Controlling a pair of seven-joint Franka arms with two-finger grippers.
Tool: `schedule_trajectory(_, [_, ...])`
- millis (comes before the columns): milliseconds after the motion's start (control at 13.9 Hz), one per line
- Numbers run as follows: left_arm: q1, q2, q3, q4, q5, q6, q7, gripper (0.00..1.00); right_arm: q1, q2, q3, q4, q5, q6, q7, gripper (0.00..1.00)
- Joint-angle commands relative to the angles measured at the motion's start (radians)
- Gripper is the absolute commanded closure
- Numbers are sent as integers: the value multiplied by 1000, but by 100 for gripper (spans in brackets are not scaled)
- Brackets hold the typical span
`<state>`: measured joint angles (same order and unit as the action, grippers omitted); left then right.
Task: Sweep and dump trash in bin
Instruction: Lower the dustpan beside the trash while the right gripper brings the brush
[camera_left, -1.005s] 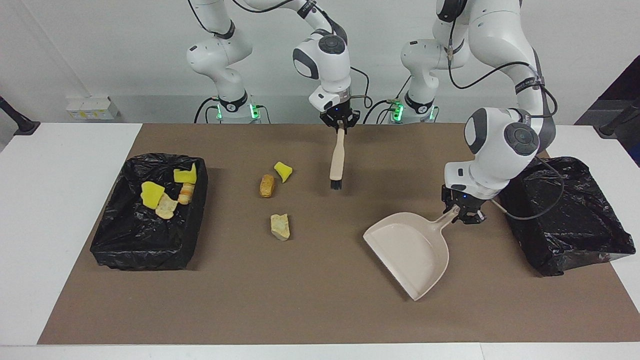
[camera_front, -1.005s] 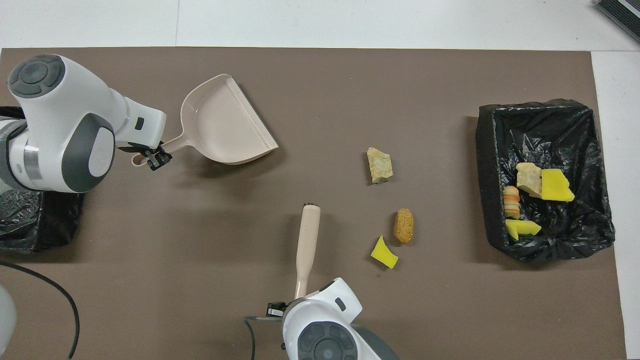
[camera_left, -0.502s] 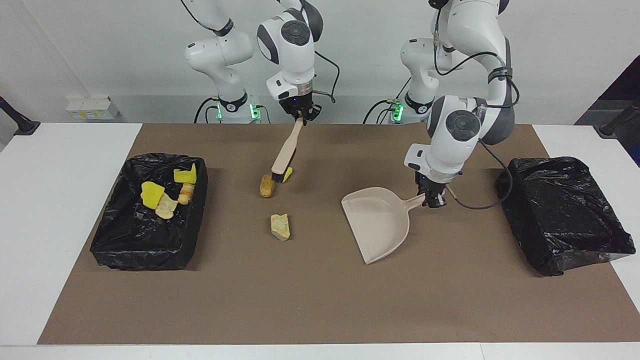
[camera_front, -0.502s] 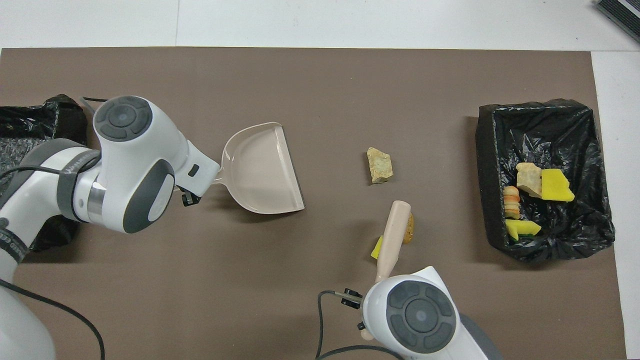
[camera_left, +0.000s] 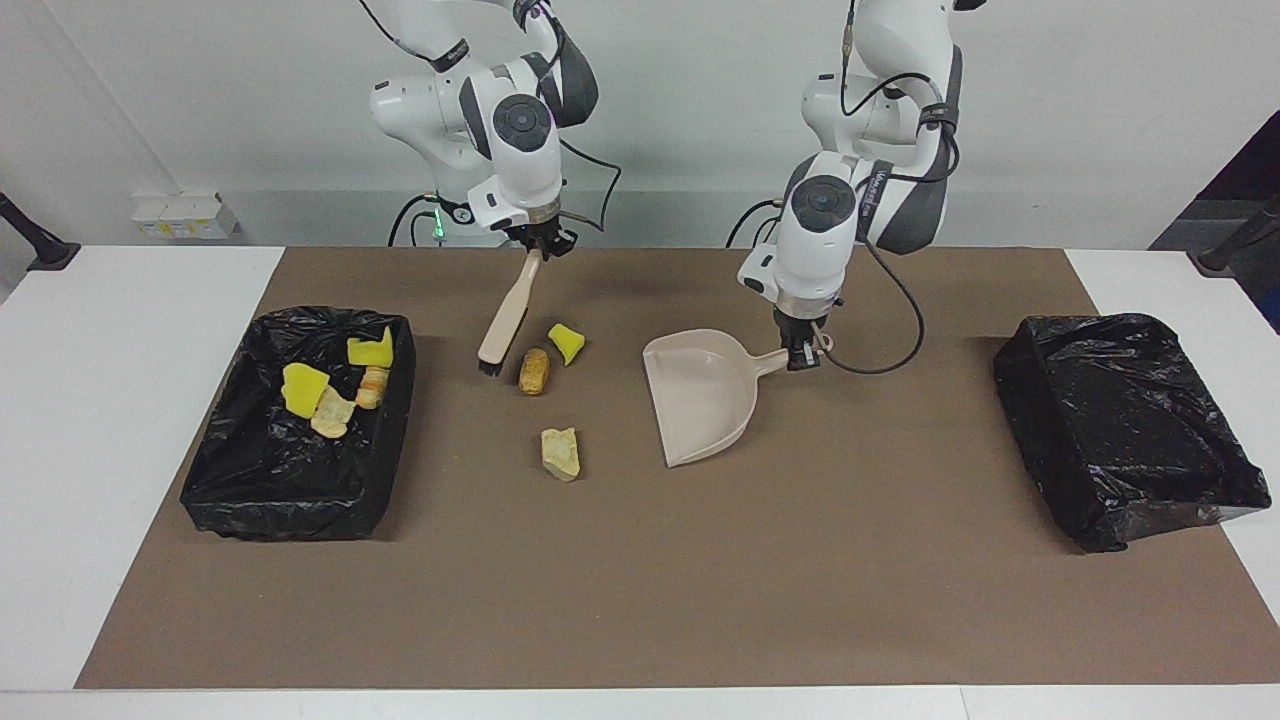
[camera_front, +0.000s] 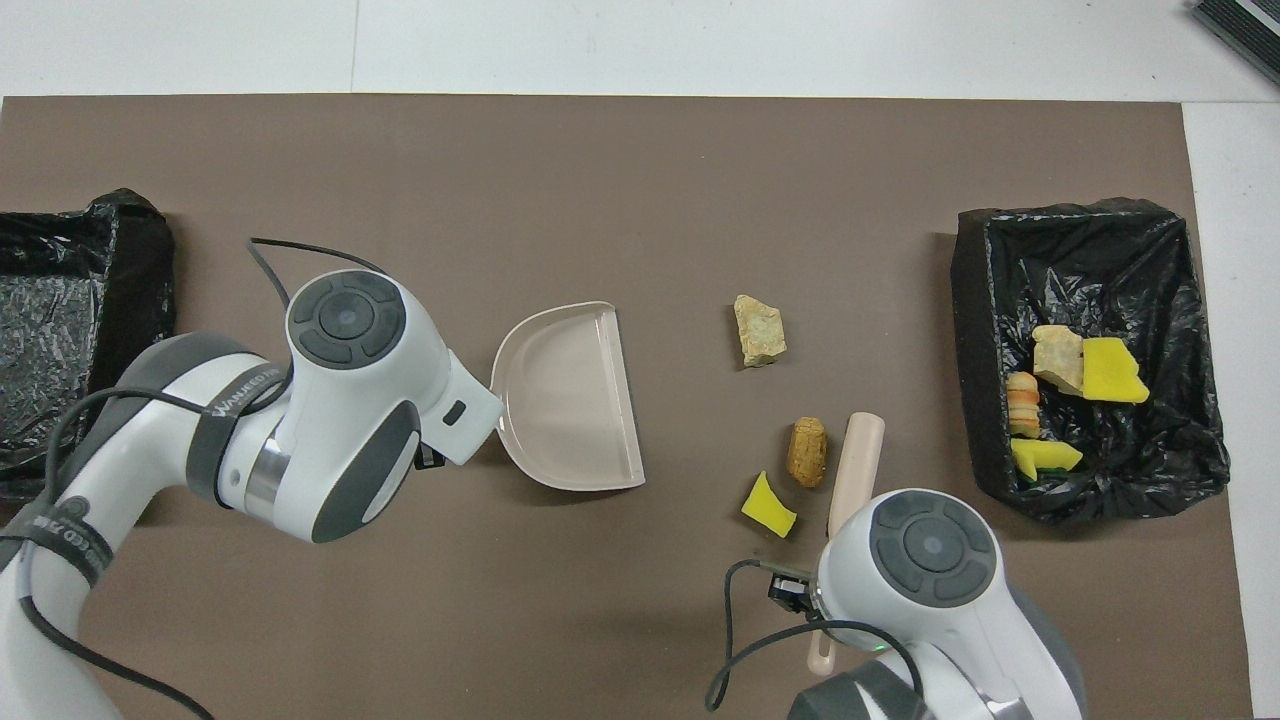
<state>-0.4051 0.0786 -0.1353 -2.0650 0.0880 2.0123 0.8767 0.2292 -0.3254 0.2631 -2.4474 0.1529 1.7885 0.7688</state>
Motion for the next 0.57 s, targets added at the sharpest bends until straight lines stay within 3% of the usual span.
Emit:
schedule_trajectory(0, [-87, -65, 14, -99, 21, 29, -105, 100, 1, -95, 19, -85, 14, -1, 27, 100])
schedule_trajectory(287, [-135, -74, 11, -119, 21, 31, -177, 100, 131, -31, 21, -113, 117, 130, 136, 100])
schedule_trajectory(502, [-135, -74, 11, -121, 21, 31, -183, 100, 153, 44, 21, -101, 154, 256, 138, 100])
